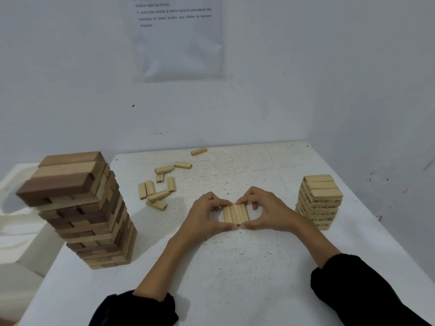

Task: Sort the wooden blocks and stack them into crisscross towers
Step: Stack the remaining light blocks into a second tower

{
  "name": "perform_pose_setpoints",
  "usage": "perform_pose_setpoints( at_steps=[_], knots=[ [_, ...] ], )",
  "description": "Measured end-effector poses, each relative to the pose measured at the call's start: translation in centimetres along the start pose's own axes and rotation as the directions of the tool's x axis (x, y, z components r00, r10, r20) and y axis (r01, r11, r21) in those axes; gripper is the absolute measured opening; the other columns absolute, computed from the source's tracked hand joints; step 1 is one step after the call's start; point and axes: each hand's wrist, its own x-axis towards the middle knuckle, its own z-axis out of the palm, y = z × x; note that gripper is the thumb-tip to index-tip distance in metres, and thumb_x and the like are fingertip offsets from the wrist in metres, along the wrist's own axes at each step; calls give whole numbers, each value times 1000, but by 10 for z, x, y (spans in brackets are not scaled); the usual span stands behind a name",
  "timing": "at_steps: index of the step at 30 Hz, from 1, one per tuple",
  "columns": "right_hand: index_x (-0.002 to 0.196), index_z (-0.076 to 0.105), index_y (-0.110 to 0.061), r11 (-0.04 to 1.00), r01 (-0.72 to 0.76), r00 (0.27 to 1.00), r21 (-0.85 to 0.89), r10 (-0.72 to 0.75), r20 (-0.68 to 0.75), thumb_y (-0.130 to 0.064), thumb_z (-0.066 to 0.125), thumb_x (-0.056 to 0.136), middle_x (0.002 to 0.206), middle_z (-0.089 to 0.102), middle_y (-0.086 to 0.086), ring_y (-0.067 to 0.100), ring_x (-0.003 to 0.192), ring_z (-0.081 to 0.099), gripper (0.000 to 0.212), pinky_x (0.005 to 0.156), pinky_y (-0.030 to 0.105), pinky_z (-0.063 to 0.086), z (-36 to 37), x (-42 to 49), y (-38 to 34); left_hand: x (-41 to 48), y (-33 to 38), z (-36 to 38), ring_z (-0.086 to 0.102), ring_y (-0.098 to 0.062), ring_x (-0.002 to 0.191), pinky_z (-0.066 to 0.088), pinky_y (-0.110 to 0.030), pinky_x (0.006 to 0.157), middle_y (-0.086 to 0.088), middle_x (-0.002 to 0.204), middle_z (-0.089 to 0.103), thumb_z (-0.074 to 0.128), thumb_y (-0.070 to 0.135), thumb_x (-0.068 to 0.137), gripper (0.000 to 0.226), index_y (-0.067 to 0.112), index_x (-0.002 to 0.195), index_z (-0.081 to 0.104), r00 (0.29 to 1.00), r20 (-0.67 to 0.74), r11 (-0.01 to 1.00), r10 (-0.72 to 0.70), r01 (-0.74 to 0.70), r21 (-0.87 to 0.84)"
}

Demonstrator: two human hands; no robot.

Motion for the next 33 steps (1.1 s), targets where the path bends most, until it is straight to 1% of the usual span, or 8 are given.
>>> perform_pose_setpoints(
  at_steps=[6, 11, 18, 20, 23, 27, 30, 33],
  knots=[
    [115, 62, -29, 999, 36, 999, -34, -37, -38, -40, 82, 64, 99, 47, -19, 3, 83, 47, 55, 73, 25, 45, 0, -7, -13, -5, 5, -9, 48, 2, 87, 35, -11, 72, 11, 93, 53, 89, 39, 56, 57, 31, 108, 68, 999, 23, 999, 32, -33, 19],
    [113, 60, -33, 992, 78, 996, -95, -82, -46, -36, 80, 67, 101, 47, -19, 0, 88, 47, 51, 73, 22, 43, -18, -8, -35, -9, 21, -30, 48, 3, 82, 38, -12, 73, 12, 88, 52, 89, 39, 56, 56, 29, 107, 69, 994, -15, 994, 106, -106, 35],
    [114, 61, -32, 984, 102, 985, -143, -120, -127, -40, 81, 66, 102, 50, -16, 2, 88, 49, 53, 76, 25, 45, -67, -21, -64, 3, 69, -56, 48, 7, 82, 35, -3, 70, 16, 86, 52, 87, 39, 58, 52, 28, 105, 70, 971, -61, 969, 233, -226, 101],
    [112, 62, -35, 984, 107, 981, -141, -127, -144, -47, 78, 63, 101, 50, -18, 1, 89, 49, 53, 75, 23, 44, -85, -30, -66, 9, 85, -56, 48, 8, 82, 37, -5, 71, 16, 86, 53, 87, 41, 58, 52, 28, 105, 70, 962, -61, 961, 265, -258, 97],
    [108, 59, -42, 983, 107, 979, -151, -130, -156, -64, 65, 55, 101, 51, -21, -3, 90, 48, 58, 69, 13, 34, -116, -45, -63, 24, 112, -48, 51, 4, 82, 40, -9, 71, 10, 90, 56, 86, 44, 58, 54, 26, 107, 70, 950, -50, 948, 310, -305, 87],
    [105, 58, -44, 987, 51, 979, -154, -80, -186, -67, 64, 52, 101, 53, -20, -5, 89, 49, 58, 68, 14, 34, -150, -62, -44, 46, 144, -25, 53, -4, 83, 46, -22, 74, 3, 93, 58, 85, 45, 60, 55, 23, 108, 70, 933, -27, 930, 360, -357, 85],
    [108, 59, -40, 986, 0, 985, -164, -28, -169, -56, 73, 58, 103, 53, -17, -6, 88, 48, 54, 69, 18, 36, -163, -71, -25, 57, 156, -5, 53, -6, 85, 46, -24, 75, 2, 94, 59, 86, 44, 61, 55, 21, 108, 70, 932, 2, 930, 361, -360, 74],
    [105, 59, -44, 993, -25, 990, -115, 9, -140, -54, 77, 60, 105, 54, -17, -5, 89, 49, 50, 69, 14, 38, -167, -80, -7, 61, 161, 14, 53, -7, 86, 45, -23, 75, 3, 94, 57, 85, 44, 61, 56, 20, 109, 70, 940, 29, 937, 341, -342, 70]
  ],
)
